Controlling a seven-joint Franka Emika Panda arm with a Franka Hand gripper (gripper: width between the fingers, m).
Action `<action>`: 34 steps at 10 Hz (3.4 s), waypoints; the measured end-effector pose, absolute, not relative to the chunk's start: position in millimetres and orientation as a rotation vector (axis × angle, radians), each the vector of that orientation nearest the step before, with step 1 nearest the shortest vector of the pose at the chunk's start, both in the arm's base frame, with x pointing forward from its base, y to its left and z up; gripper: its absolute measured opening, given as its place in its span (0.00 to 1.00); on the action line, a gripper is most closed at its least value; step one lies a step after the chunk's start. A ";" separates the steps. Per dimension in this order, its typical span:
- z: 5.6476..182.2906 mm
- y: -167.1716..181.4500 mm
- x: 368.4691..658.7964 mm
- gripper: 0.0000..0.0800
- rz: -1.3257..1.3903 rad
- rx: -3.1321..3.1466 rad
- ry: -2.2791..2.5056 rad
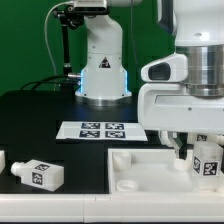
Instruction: Assemble one leg
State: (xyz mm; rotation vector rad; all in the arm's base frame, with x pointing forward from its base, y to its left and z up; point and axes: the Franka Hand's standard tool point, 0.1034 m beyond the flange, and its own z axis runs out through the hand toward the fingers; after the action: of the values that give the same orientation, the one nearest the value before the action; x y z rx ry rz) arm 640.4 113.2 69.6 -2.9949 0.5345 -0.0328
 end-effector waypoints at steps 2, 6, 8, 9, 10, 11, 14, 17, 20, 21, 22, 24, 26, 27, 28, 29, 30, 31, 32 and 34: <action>58.5 114.9 637.2 0.81 -0.172 -3.102 -0.027; 56.0 115.4 634.3 0.48 -0.158 -3.082 0.213; 59.1 115.3 635.3 0.35 -0.123 -3.040 0.530; 59.7 115.4 635.5 0.35 -0.114 -2.994 0.733; 59.1 115.8 634.3 0.35 -0.099 -2.924 0.965; 57.5 116.7 633.0 0.35 -0.066 -2.818 1.209; 53.8 116.8 639.8 0.35 0.027 -2.369 1.838; 53.6 117.4 639.7 0.36 0.034 -2.318 1.899; 54.2 119.0 634.9 0.77 0.040 -2.682 1.393; 56.0 121.8 631.7 0.80 0.073 -2.786 1.203; 56.3 120.9 633.7 0.80 0.057 -2.801 1.160; 56.2 119.4 633.8 0.81 0.044 -2.877 0.959; 59.8 114.8 635.7 0.81 0.003 -3.014 0.582; 64.0 107.7 641.4 0.81 -0.041 -3.083 0.226; 65.4 106.2 643.7 0.81 -0.058 -3.093 0.170; 63.9 106.7 642.9 0.66 -0.053 -3.090 0.222; 63.8 106.5 642.9 0.66 -0.052 -3.088 0.240; 63.8 106.9 642.9 0.48 -0.050 -3.078 0.318; 63.7 107.1 642.8 0.35 -0.047 -3.060 0.445; 63.6 107.4 642.7 0.36 -0.041 -3.026 0.625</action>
Offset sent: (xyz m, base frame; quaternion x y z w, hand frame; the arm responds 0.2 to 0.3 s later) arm 0.0000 0.0000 0.0000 0.0000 0.0000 0.0000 1.0000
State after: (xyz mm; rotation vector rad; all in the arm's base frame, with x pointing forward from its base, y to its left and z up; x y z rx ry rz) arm 642.7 107.4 63.6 -3.0256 0.6249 -0.0413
